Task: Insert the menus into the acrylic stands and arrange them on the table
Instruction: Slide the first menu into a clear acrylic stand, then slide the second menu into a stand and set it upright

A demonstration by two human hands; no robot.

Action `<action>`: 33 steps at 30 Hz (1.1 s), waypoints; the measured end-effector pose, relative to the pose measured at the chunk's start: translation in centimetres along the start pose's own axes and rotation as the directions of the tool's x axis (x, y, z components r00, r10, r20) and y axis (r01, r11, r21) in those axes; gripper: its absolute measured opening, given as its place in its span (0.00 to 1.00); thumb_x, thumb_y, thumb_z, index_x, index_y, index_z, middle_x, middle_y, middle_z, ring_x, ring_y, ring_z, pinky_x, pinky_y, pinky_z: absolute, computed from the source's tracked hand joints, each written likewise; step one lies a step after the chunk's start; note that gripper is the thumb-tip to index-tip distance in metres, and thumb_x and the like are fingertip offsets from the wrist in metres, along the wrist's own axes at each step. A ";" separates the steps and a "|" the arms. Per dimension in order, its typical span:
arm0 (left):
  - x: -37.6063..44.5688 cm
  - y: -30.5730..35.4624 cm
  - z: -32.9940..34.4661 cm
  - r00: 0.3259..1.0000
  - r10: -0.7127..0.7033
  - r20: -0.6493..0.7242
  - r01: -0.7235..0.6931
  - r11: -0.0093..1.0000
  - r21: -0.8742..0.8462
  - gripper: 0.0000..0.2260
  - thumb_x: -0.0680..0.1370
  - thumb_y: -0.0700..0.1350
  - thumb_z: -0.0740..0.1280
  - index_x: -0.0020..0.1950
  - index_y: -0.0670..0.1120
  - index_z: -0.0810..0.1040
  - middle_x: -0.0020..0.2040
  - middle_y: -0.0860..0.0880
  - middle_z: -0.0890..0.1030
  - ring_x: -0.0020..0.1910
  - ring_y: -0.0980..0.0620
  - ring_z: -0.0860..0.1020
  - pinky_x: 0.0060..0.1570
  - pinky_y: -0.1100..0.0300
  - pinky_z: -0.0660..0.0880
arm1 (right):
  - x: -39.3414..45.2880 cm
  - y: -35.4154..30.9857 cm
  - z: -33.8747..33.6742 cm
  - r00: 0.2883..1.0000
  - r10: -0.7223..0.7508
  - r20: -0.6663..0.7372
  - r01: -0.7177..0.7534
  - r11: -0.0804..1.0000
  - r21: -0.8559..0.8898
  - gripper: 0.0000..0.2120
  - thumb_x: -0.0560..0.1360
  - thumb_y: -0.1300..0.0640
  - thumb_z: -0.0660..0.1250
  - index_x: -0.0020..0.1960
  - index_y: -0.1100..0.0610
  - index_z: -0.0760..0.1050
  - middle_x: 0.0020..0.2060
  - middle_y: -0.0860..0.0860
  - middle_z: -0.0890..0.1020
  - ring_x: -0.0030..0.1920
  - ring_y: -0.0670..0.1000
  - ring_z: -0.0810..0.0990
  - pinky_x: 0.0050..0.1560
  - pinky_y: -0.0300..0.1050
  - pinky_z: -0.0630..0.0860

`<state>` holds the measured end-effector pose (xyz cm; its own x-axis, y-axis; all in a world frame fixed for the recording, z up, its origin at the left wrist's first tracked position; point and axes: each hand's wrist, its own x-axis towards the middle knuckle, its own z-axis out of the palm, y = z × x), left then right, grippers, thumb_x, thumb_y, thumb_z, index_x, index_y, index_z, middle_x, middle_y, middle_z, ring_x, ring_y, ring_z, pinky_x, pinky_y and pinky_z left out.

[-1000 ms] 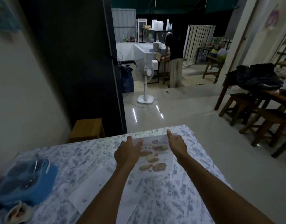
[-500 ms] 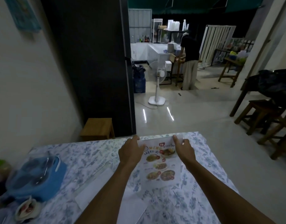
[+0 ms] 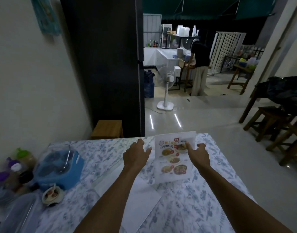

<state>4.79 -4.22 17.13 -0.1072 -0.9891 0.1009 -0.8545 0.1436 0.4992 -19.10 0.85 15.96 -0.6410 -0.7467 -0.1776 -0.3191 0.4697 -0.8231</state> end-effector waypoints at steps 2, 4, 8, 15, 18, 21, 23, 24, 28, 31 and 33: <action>-1.7 -1.1 -0.7 1.000 -0.001 -0.003 0.001 1.000 0.000 0.22 0.78 0.63 0.62 0.65 0.50 0.72 0.58 0.46 0.79 0.54 0.46 0.79 0.49 0.53 0.76 | -1.6 0.4 0.9 1.000 -0.007 0.021 0.007 1.000 -0.011 0.40 0.71 0.28 0.64 0.68 0.56 0.63 0.56 0.58 0.81 0.51 0.58 0.82 0.51 0.60 0.82; -3.6 -2.7 -1.4 1.000 -0.013 -0.009 0.013 1.000 -0.003 0.22 0.78 0.62 0.62 0.65 0.50 0.72 0.59 0.46 0.79 0.55 0.46 0.79 0.49 0.53 0.75 | -3.5 0.6 2.2 0.999 -0.020 0.048 0.022 0.999 -0.037 0.40 0.70 0.27 0.64 0.68 0.56 0.63 0.57 0.59 0.81 0.53 0.60 0.83 0.53 0.62 0.82; -7.6 -7.0 -2.2 0.997 -0.082 -0.011 0.082 0.997 0.001 0.22 0.78 0.63 0.61 0.65 0.50 0.72 0.60 0.47 0.79 0.56 0.46 0.78 0.49 0.54 0.72 | -6.7 1.0 6.1 0.991 -0.019 0.131 0.028 0.997 -0.069 0.44 0.69 0.27 0.62 0.72 0.57 0.62 0.62 0.59 0.80 0.58 0.62 0.80 0.59 0.63 0.79; -12.8 -14.4 -3.6 0.959 -0.282 -0.008 0.282 0.957 0.065 0.21 0.79 0.63 0.62 0.66 0.51 0.72 0.61 0.47 0.79 0.59 0.46 0.79 0.54 0.51 0.75 | -12.8 0.4 14.6 0.938 -0.099 0.332 0.163 0.972 -0.169 0.37 0.76 0.34 0.64 0.73 0.59 0.63 0.67 0.62 0.76 0.65 0.64 0.77 0.63 0.59 0.76; -13.6 -16.7 -4.1 0.936 -0.352 -0.009 0.352 0.933 0.077 0.21 0.78 0.63 0.62 0.65 0.52 0.72 0.61 0.47 0.79 0.58 0.46 0.79 0.54 0.52 0.75 | -14.0 0.7 17.6 0.884 -0.122 0.451 0.257 0.933 -0.251 0.34 0.77 0.35 0.63 0.72 0.58 0.67 0.67 0.60 0.78 0.66 0.63 0.77 0.63 0.56 0.74; -14.0 -18.3 -3.4 0.911 -0.411 0.024 0.407 0.907 0.106 0.21 0.78 0.63 0.62 0.65 0.51 0.72 0.60 0.47 0.79 0.58 0.46 0.79 0.54 0.51 0.75 | -14.4 2.1 19.5 0.796 -0.112 0.595 0.394 0.842 -0.370 0.29 0.77 0.35 0.63 0.66 0.55 0.73 0.61 0.57 0.82 0.63 0.60 0.79 0.59 0.52 0.74; -14.3 -18.9 -2.1 0.893 -0.446 0.064 0.438 0.893 0.102 0.21 0.78 0.62 0.62 0.64 0.51 0.72 0.60 0.46 0.78 0.58 0.45 0.78 0.53 0.51 0.74 | -13.7 3.9 20.3 0.758 -0.079 0.647 0.447 0.785 -0.428 0.27 0.76 0.35 0.63 0.64 0.55 0.74 0.61 0.57 0.82 0.62 0.59 0.79 0.60 0.51 0.75; -14.4 -19.0 -1.2 0.884 -0.458 0.089 0.451 0.888 0.094 0.20 0.78 0.62 0.62 0.64 0.50 0.72 0.60 0.46 0.78 0.58 0.45 0.78 0.53 0.51 0.74 | -13.1 5.0 20.4 0.753 -0.055 0.655 0.455 0.764 -0.458 0.28 0.76 0.35 0.63 0.64 0.55 0.74 0.61 0.58 0.81 0.62 0.59 0.79 0.61 0.52 0.76; -14.3 -19.1 2.7 0.847 -0.498 0.188 0.489 0.867 0.092 0.23 0.78 0.63 0.61 0.66 0.50 0.71 0.61 0.46 0.78 0.58 0.45 0.78 0.55 0.51 0.76 | -9.5 8.8 19.6 0.798 0.097 0.595 0.380 0.685 -0.621 0.30 0.78 0.37 0.62 0.69 0.57 0.68 0.66 0.62 0.73 0.66 0.64 0.74 0.65 0.56 0.73; -12.8 -18.3 5.2 0.828 -0.502 0.252 0.497 0.863 0.085 0.22 0.78 0.62 0.61 0.66 0.50 0.71 0.61 0.46 0.77 0.58 0.45 0.79 0.54 0.51 0.76 | -7.3 10.2 18.8 0.844 0.095 0.527 0.343 0.661 -0.668 0.27 0.79 0.41 0.62 0.69 0.58 0.68 0.66 0.62 0.72 0.66 0.66 0.73 0.65 0.57 0.74; -11.9 -17.7 6.5 0.807 -0.516 0.287 0.525 0.850 0.052 0.21 0.78 0.61 0.62 0.65 0.50 0.71 0.60 0.45 0.77 0.57 0.44 0.79 0.53 0.52 0.76 | -6.2 10.6 18.9 0.858 0.066 0.509 0.354 0.641 -0.681 0.24 0.79 0.43 0.62 0.68 0.59 0.68 0.65 0.62 0.71 0.66 0.66 0.72 0.63 0.58 0.73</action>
<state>17.89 4.84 1.46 0.2086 -0.8816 -0.4233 -0.8088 -0.3989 0.4321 -5.32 1.60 -1.87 -0.2160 -0.8494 -0.4815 -0.9070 0.3571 -0.2232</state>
